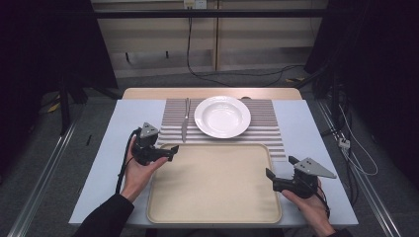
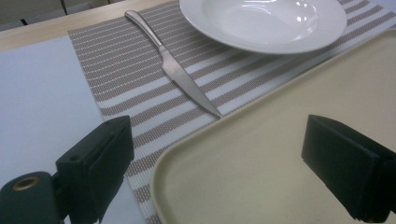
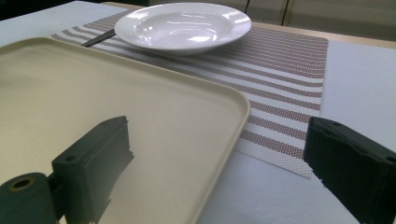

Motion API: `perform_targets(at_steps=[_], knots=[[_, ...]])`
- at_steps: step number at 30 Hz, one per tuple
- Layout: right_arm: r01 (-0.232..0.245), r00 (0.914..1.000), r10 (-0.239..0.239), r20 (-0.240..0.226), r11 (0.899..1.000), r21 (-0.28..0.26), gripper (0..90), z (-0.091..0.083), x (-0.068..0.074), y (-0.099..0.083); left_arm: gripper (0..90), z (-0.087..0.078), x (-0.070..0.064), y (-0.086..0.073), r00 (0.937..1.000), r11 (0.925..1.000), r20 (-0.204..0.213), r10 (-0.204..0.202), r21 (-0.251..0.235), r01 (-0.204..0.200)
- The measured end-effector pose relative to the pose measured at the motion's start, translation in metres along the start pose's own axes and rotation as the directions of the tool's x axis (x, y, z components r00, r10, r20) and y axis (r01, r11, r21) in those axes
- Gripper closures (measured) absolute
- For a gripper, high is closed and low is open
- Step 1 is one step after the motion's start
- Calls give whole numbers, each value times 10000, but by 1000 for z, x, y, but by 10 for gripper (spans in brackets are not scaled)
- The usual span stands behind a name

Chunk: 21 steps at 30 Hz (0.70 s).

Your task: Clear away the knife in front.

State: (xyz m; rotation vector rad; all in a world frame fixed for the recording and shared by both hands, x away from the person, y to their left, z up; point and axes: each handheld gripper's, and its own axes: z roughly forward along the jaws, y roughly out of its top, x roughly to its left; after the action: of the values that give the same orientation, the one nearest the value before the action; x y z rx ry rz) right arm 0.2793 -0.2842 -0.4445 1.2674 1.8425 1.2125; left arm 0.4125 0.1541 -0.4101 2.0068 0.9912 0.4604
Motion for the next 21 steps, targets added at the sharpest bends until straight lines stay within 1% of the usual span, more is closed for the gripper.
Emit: perform_targets(at_steps=[3,4,5,10,12,13,14,15,16,20,21], knots=[[19,10000,-19,-9,10000,-1,75,0,0,0,101,5,5,4,10000,10000,-3,-52,-10,52],[-1,10000,1,-21,10000,4,75,0,0,0,100,6,7,5,10000,9999,-5,-95,74,95],[-1,10000,1,-21,10000,4,75,0,0,0,100,8,9,7,10000,9999,-16,-56,133,56],[8,10000,-8,-31,10000,39,75,1,0,0,98,15,16,12,9995,9994,-34,-327,114,328],[2,10000,-2,-41,10000,45,75,1,0,0,91,20,19,15,9993,9990,14,-372,229,372],[2,10000,-2,-44,10000,45,75,1,1,0,92,22,20,16,9988,9985,34,-491,258,490],[2,10000,-2,-44,10000,45,75,1,1,0,92,24,21,18,9987,9982,25,-515,296,514],[6,10000,-5,-57,10000,50,75,1,1,0,94,25,22,20,9990,9984,32,-449,333,448],[6,10000,-5,-57,10000,50,75,1,1,0,94,27,22,23,9985,9981,25,-544,285,543],[-3,10000,3,-89,10000,48,75,1,1,0,110,35,27,34,9992,9987,-155,-380,344,385],[4,10000,-4,-92,10000,52,75,1,1,0,115,38,28,36,9987,9982,-169,-484,336,489]])
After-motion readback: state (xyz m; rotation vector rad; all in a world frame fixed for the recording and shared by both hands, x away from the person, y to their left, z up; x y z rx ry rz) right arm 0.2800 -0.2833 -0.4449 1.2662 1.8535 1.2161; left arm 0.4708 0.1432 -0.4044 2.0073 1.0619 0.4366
